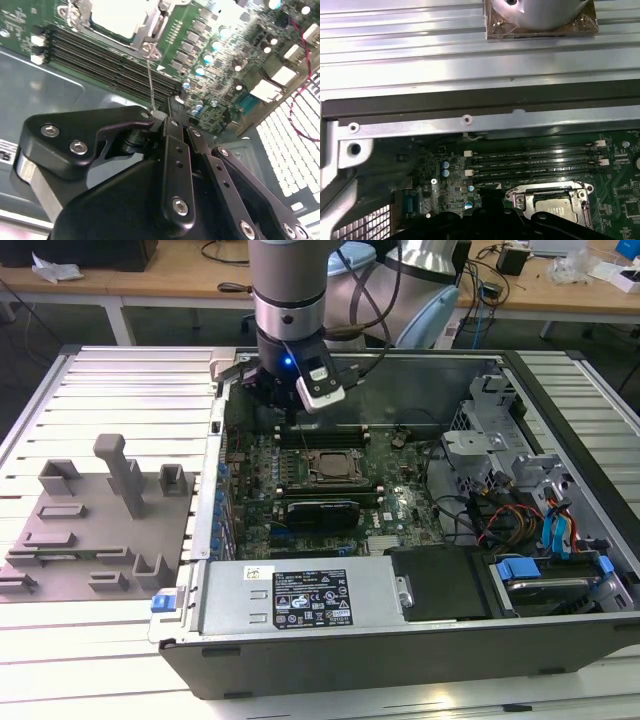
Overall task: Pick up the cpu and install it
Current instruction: 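Install the first cpu locking lever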
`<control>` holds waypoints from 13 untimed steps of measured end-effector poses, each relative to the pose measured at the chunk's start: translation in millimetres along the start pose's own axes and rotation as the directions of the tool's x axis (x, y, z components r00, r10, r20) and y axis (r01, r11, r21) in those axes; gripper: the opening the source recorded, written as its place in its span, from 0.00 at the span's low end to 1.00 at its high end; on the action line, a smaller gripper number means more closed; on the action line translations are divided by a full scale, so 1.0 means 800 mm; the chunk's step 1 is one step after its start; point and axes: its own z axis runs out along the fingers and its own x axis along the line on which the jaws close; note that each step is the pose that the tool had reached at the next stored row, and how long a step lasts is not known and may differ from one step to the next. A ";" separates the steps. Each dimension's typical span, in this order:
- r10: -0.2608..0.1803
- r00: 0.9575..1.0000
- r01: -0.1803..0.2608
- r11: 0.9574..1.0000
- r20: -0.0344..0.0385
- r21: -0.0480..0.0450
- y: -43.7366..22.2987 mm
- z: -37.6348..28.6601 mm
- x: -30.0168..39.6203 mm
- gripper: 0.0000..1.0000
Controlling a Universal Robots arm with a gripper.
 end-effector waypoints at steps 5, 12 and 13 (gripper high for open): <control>0.000 1.000 0.000 1.000 0.000 0.000 -0.0002 0.0010 -0.0250 0.11; 0.001 1.000 -0.001 1.000 0.000 0.000 -0.0015 0.0023 -0.0511 0.11; 0.001 1.000 -0.001 1.000 0.000 0.000 -0.0015 0.0024 -0.0511 0.11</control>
